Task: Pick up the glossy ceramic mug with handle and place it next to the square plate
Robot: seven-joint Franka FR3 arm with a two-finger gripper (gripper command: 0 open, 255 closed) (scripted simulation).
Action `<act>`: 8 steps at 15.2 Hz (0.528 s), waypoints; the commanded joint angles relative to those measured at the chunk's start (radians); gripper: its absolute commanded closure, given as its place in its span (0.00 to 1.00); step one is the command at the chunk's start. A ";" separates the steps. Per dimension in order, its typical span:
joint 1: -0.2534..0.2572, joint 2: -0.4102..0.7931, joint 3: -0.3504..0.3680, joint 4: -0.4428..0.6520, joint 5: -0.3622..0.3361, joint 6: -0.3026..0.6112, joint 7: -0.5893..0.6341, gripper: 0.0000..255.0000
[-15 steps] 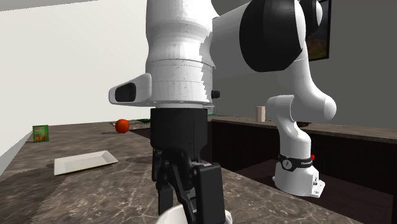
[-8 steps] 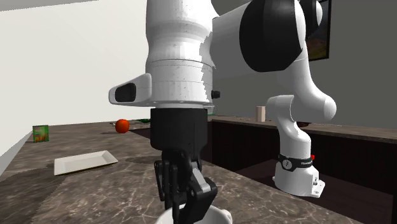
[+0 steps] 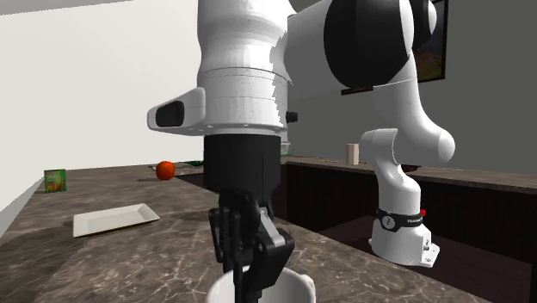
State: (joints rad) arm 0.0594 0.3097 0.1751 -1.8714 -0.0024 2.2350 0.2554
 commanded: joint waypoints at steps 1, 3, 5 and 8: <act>0.000 -0.011 0.001 0.014 0.002 -0.024 0.000 1.00; -0.001 -0.023 0.002 0.026 0.004 -0.048 0.000 1.00; -0.002 -0.034 0.002 0.039 0.006 -0.071 -0.001 1.00; -0.002 -0.049 0.003 0.060 0.008 -0.107 -0.001 1.00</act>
State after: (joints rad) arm 0.0569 0.2649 0.1780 -1.8195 0.0054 2.1393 0.2541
